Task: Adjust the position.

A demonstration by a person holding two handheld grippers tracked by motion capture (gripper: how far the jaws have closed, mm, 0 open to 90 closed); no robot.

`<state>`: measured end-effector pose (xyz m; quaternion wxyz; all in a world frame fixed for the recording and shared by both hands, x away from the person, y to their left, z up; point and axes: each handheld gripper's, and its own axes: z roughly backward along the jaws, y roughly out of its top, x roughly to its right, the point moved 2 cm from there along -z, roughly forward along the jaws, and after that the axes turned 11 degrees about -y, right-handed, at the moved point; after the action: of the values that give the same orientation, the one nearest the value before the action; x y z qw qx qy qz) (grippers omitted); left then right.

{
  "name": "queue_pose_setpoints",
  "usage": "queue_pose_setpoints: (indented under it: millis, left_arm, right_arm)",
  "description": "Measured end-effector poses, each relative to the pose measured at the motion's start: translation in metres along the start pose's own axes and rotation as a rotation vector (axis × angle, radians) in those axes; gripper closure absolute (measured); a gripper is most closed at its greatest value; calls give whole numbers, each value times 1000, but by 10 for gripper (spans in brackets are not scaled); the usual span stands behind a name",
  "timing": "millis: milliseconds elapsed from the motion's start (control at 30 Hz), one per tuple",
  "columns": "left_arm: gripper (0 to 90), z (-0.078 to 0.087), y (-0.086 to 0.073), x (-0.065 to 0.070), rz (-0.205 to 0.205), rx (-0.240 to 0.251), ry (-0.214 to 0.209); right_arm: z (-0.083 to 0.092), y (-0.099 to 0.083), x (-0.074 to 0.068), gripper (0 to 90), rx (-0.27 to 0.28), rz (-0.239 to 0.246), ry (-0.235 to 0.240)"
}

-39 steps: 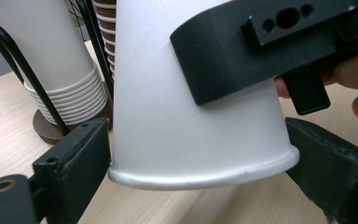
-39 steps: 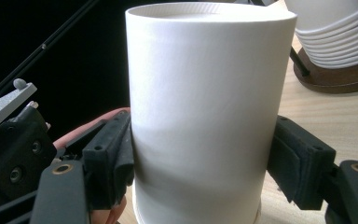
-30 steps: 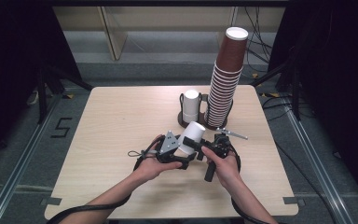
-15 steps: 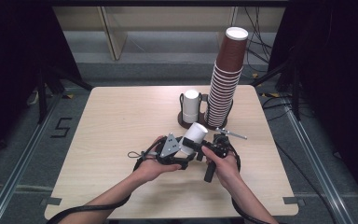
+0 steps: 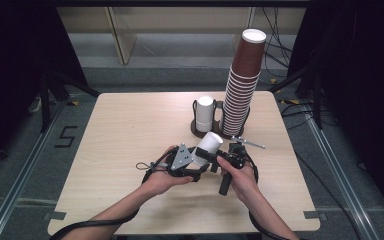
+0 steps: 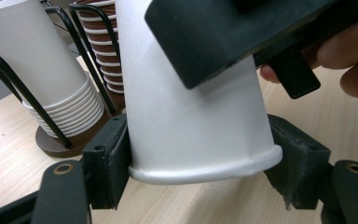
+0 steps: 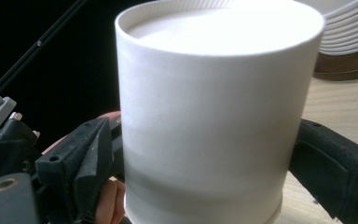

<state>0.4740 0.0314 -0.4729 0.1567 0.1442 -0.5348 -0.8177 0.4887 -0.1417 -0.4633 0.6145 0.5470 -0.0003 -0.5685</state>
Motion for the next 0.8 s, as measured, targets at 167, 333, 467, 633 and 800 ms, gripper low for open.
queue_pose_setpoints:
  millis: [167,333,467,633,800]
  left_arm:
    - [306,2,1,0,2,-4,-4]
    - [307,3,1,0,-7,-7,-6]
    - [309,5,2,-1,-11,-11,-8]
    - [315,8,4,-3,-16,-5,-8]
    - [316,13,3,-5,-29,-19,-16]
  right_arm:
    - [3,-1,1,92,-14,-20,-2]
    - [5,-1,2,92,-19,-18,-3]
    - [9,1,1,92,-29,-17,6]
    - [17,2,1,92,-39,-6,14]
    - [23,-1,2,93,-84,19,26]
